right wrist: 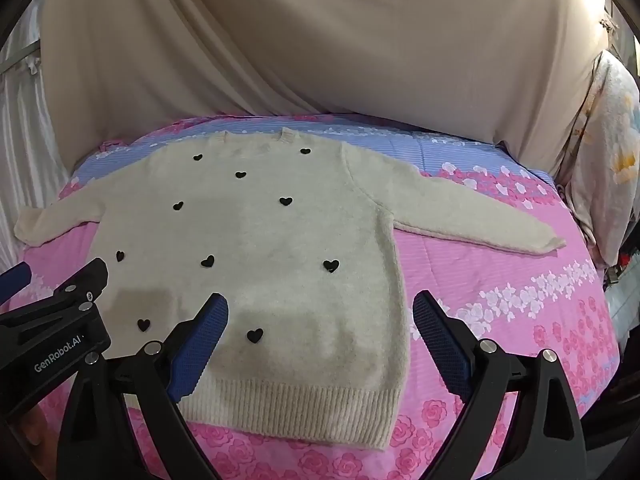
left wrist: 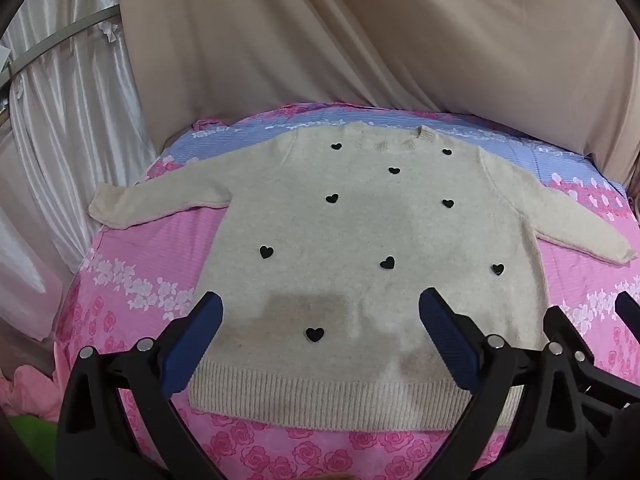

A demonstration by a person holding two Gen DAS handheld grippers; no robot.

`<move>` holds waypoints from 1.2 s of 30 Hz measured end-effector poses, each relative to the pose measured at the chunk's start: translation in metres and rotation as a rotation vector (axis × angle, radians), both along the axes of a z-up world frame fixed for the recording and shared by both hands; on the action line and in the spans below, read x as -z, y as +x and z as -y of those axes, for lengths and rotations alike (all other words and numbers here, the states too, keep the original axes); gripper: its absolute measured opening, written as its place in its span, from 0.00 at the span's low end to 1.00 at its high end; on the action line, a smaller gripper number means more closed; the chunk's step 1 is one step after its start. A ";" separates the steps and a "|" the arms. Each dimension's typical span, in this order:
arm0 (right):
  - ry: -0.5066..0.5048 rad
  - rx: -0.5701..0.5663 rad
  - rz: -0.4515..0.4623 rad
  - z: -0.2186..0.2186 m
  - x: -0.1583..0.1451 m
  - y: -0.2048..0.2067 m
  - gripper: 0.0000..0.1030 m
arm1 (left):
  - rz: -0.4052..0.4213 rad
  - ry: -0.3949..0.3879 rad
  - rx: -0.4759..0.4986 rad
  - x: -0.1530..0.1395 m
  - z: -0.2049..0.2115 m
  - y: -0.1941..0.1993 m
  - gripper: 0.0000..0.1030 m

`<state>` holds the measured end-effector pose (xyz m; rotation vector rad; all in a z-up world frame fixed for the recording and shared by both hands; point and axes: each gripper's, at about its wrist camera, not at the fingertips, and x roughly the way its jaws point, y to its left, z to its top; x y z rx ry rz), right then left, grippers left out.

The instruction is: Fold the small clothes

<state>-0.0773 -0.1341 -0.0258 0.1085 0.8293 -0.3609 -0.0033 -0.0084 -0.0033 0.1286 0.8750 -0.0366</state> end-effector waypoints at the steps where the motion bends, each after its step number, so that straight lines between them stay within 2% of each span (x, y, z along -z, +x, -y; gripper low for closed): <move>1: 0.002 -0.001 0.001 0.000 0.000 0.000 0.89 | 0.001 0.000 -0.001 -0.001 0.000 0.000 0.93; 36: 0.003 -0.007 -0.005 -0.004 0.002 0.005 0.89 | 0.001 0.010 -0.009 -0.002 -0.006 0.002 0.93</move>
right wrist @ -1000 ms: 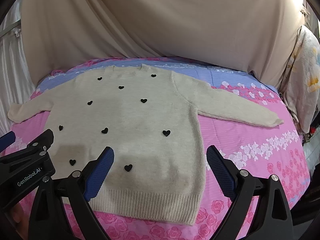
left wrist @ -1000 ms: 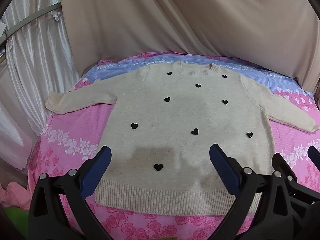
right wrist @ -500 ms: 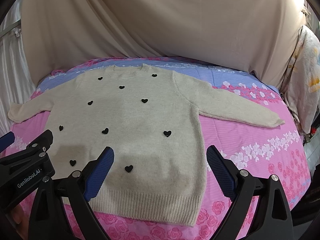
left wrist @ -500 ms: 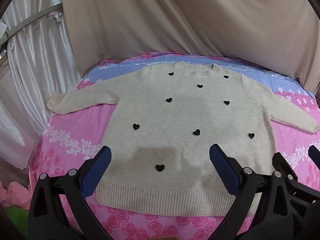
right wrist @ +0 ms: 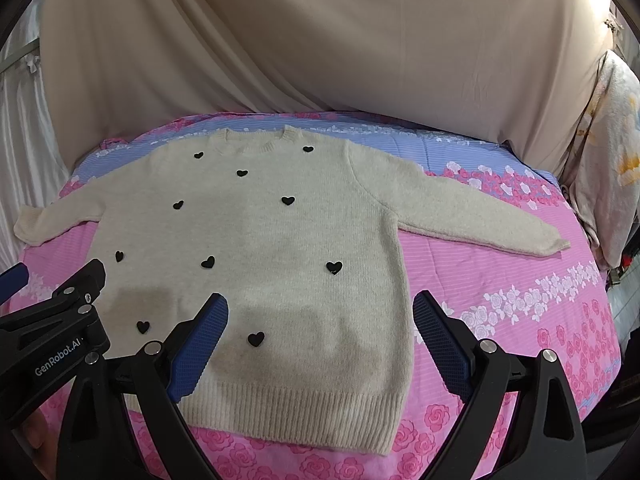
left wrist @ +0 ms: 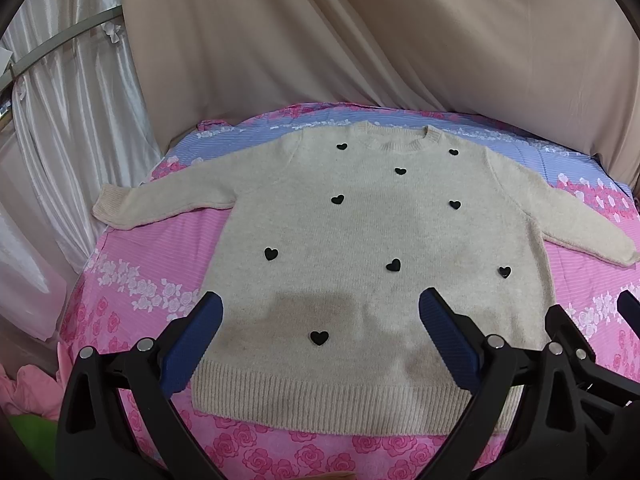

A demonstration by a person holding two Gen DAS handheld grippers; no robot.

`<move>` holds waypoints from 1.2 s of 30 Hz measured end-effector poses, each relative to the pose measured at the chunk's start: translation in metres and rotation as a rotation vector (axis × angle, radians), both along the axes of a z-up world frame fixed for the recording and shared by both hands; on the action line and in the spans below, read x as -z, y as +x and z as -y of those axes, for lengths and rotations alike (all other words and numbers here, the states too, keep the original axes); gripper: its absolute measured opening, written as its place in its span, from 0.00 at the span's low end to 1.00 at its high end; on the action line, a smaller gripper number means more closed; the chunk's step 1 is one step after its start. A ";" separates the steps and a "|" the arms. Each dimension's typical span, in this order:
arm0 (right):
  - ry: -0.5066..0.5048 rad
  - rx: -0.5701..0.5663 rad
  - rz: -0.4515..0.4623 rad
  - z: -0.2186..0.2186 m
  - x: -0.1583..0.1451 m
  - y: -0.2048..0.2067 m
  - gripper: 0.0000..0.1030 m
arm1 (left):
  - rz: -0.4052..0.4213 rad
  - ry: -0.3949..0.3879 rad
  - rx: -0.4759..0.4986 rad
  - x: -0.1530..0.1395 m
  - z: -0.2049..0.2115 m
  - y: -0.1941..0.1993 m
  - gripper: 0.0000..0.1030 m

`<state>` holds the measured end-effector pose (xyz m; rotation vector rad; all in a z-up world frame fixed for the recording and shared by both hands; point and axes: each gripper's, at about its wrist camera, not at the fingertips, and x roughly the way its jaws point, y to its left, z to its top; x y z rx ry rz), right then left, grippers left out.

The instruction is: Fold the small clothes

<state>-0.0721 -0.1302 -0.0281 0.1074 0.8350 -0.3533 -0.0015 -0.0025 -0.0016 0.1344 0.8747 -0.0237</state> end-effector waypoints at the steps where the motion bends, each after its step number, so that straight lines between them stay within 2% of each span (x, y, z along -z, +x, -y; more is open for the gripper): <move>1: 0.001 0.000 0.000 -0.001 0.000 0.000 0.89 | 0.000 0.000 0.000 0.000 0.000 0.000 0.93; 36: 0.001 -0.003 -0.012 0.003 0.004 0.003 0.89 | -0.012 0.006 0.000 0.008 0.002 0.003 0.93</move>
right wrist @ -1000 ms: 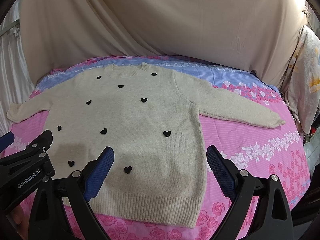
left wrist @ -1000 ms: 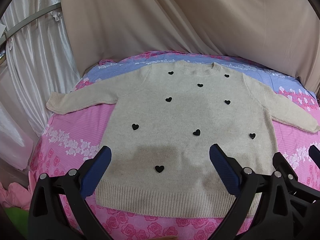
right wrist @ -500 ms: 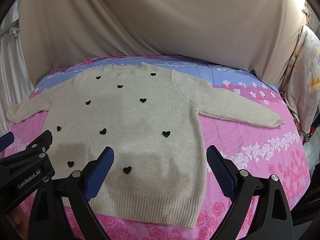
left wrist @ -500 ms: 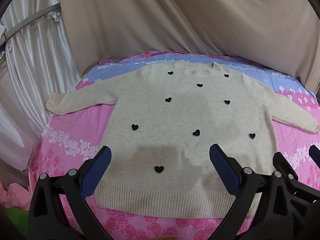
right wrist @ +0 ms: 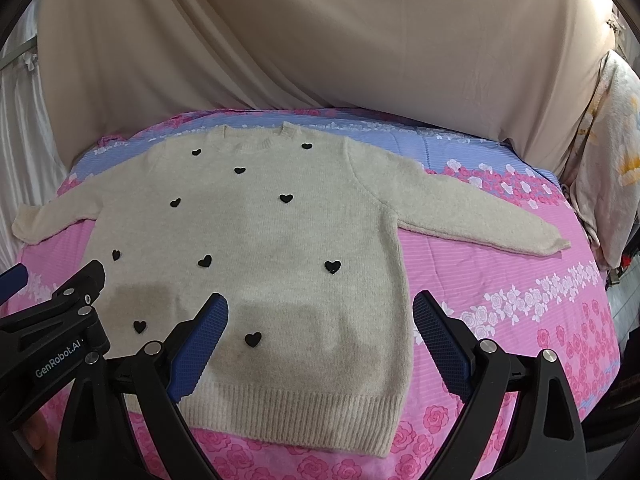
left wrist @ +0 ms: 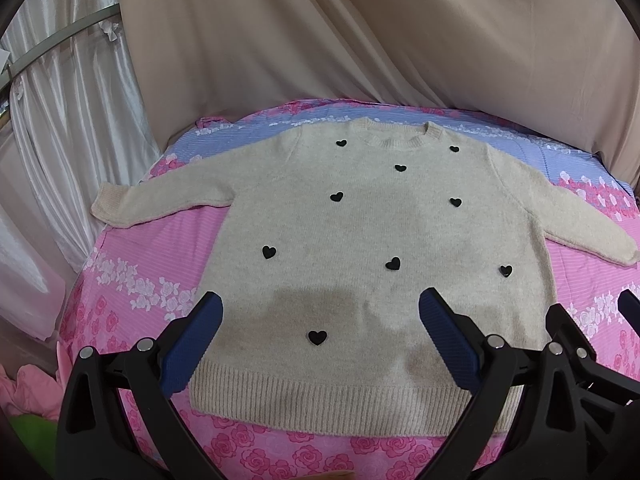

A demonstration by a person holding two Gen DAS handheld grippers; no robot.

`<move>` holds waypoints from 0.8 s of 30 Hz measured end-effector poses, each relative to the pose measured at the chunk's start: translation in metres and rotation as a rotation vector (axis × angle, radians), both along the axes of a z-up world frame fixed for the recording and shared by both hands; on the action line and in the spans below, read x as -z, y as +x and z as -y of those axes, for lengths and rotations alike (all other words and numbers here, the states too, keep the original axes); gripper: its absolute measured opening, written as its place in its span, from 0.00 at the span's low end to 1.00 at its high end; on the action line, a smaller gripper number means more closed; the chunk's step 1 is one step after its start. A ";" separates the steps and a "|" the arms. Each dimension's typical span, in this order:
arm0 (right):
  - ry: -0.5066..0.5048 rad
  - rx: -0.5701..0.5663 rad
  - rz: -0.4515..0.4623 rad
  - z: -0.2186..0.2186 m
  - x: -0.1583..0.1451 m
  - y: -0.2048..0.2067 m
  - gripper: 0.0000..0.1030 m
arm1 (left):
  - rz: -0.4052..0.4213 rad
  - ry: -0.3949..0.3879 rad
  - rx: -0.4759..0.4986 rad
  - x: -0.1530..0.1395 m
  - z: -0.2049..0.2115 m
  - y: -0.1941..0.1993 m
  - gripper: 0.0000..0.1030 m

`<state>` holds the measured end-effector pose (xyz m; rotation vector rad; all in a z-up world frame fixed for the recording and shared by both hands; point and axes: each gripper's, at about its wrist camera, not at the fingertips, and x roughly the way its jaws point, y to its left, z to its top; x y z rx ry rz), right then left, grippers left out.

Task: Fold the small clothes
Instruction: 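Grasp the sweater sleeve cuff with the right gripper and lift it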

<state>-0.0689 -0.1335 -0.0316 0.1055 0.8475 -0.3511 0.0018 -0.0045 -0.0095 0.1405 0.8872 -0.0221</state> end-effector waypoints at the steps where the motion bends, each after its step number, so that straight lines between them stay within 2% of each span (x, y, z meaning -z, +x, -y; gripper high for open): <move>1: 0.001 0.000 -0.002 0.001 0.001 0.000 0.89 | -0.002 0.001 0.001 0.000 0.002 0.000 0.93; 11: 0.024 -0.005 -0.039 0.022 0.008 0.012 0.89 | -0.033 0.006 0.015 0.008 0.025 0.012 0.94; 14: 0.068 0.021 -0.019 0.054 0.011 0.017 0.89 | -0.059 -0.025 0.000 0.010 0.026 0.022 0.94; 18: 0.141 0.230 0.000 0.162 0.029 0.013 0.89 | -0.084 -0.055 -0.047 0.012 0.023 0.034 0.94; 24: 0.247 0.685 -0.015 0.385 0.076 -0.017 0.86 | -0.108 -0.026 -0.099 0.015 0.025 0.045 0.94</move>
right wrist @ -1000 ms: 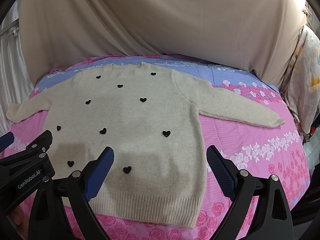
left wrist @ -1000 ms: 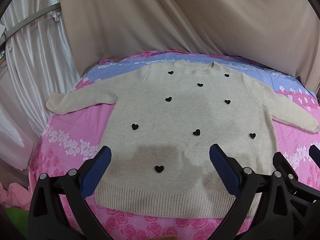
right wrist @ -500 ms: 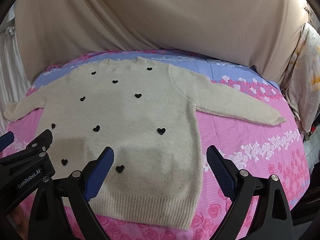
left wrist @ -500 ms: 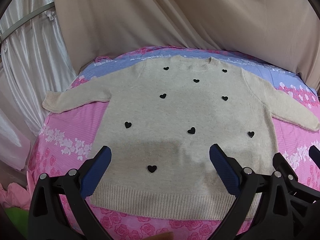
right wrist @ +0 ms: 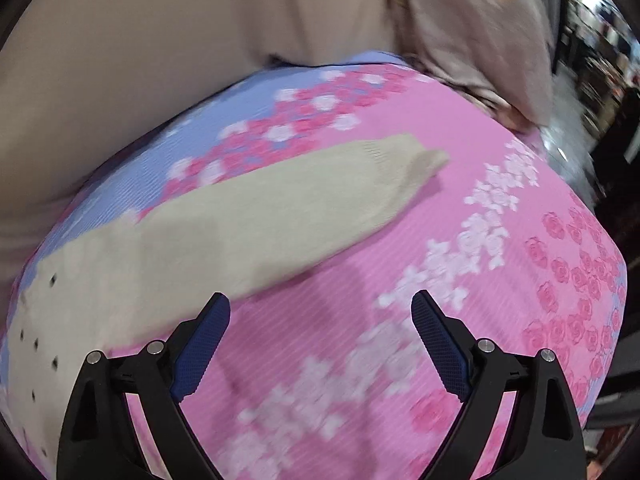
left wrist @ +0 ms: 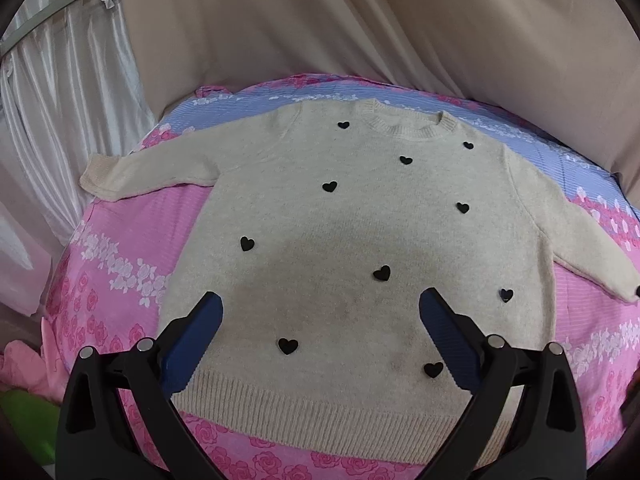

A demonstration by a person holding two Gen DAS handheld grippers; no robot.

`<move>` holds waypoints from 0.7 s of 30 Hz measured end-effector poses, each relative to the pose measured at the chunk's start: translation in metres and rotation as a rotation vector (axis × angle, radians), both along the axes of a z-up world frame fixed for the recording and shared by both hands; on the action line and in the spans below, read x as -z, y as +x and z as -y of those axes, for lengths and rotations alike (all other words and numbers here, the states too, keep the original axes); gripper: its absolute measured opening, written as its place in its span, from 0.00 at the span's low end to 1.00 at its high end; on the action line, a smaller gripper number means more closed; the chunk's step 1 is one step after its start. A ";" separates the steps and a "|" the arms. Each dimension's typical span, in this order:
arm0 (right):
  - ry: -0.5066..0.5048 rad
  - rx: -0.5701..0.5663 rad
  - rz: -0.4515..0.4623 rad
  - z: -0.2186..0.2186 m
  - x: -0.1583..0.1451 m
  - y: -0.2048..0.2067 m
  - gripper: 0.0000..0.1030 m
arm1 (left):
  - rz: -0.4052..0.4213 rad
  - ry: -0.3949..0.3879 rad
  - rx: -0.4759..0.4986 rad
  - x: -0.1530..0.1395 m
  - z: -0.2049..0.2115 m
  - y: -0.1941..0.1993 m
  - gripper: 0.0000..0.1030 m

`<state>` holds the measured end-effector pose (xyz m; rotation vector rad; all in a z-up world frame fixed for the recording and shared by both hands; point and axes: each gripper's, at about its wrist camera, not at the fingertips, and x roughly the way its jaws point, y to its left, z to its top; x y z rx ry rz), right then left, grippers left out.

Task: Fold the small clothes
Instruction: 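Grasp the sweater sleeve cuff with the right gripper and lift it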

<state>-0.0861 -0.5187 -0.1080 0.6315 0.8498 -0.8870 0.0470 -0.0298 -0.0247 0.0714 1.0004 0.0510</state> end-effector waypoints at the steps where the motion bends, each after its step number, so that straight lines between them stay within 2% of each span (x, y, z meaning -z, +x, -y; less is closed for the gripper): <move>1: 0.007 0.043 -0.002 0.026 0.006 -0.004 0.86 | -0.006 0.011 -0.005 0.001 0.002 0.001 0.94; 2: 0.008 0.084 -0.021 0.053 0.012 -0.007 0.86 | -0.012 0.019 -0.007 0.003 0.003 0.003 0.94; 4: 0.005 0.094 -0.025 0.091 0.020 -0.006 0.86 | -0.023 0.030 -0.009 0.005 0.007 0.005 0.94; 8: 0.030 0.105 -0.052 0.131 0.043 0.002 0.82 | -0.050 0.046 -0.015 0.010 0.012 0.011 0.94; 10: 0.087 0.118 -0.011 0.142 0.055 0.003 0.62 | -0.057 0.062 -0.015 0.012 0.013 0.014 0.94; 11: 0.128 0.117 0.018 0.145 0.062 0.004 0.43 | -0.058 0.067 -0.013 0.013 0.014 0.015 0.94; 12: 0.136 0.126 0.033 0.146 0.064 0.005 0.32 | -0.059 0.072 -0.012 0.013 0.014 0.016 0.94; 13: 0.127 0.125 0.060 0.143 0.061 0.004 0.07 | -0.060 0.076 -0.010 0.014 0.014 0.017 0.94; 16: 0.160 0.118 0.195 0.134 0.040 0.005 0.07 | -0.057 0.069 -0.009 0.013 0.012 0.019 0.94; 19: 0.103 0.033 0.337 0.111 -0.015 0.018 0.07 | -0.058 0.042 -0.008 0.013 0.008 0.022 0.94; 21: 0.078 -0.075 0.444 0.086 -0.063 0.041 0.07 | -0.055 0.022 -0.006 0.014 0.005 0.024 0.94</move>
